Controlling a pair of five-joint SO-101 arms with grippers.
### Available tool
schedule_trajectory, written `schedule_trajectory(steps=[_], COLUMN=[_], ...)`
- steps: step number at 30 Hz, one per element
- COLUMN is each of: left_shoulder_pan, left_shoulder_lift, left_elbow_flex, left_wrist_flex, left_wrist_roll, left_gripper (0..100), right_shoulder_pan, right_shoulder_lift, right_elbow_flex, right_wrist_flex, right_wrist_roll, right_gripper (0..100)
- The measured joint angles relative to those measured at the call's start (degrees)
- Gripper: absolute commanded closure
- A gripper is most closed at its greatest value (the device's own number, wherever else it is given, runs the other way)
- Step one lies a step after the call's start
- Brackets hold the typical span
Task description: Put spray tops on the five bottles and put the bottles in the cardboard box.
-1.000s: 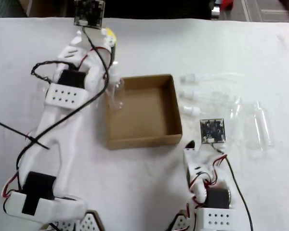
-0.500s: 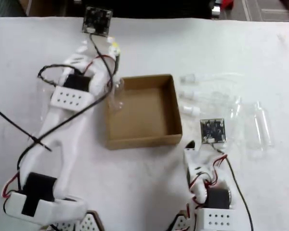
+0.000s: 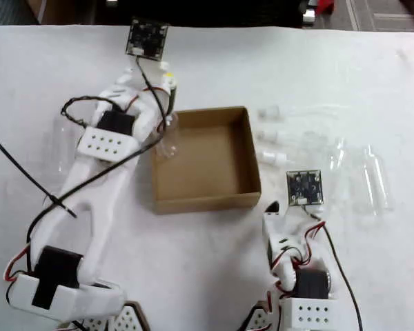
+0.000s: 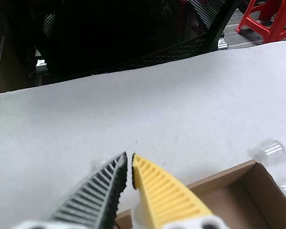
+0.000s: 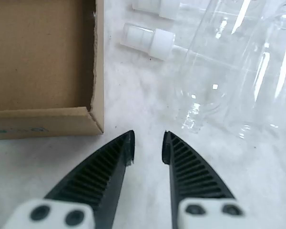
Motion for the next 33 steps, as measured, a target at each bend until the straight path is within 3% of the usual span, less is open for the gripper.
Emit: schedule_trajectory(steps=[33], left_shoulder_pan=[0.4], left_shoulder_lift=[-0.1], left_elbow_flex=[-0.1], left_wrist_flex=[5.4], left_wrist_roll=[0.0], left_gripper=[98], right_shoulder_pan=[0.0], right_shoulder_lift=[0.0], right_elbow_flex=[0.0], right_wrist_flex=[0.0], right_wrist_roll=[0.0], right_gripper=[90.7])
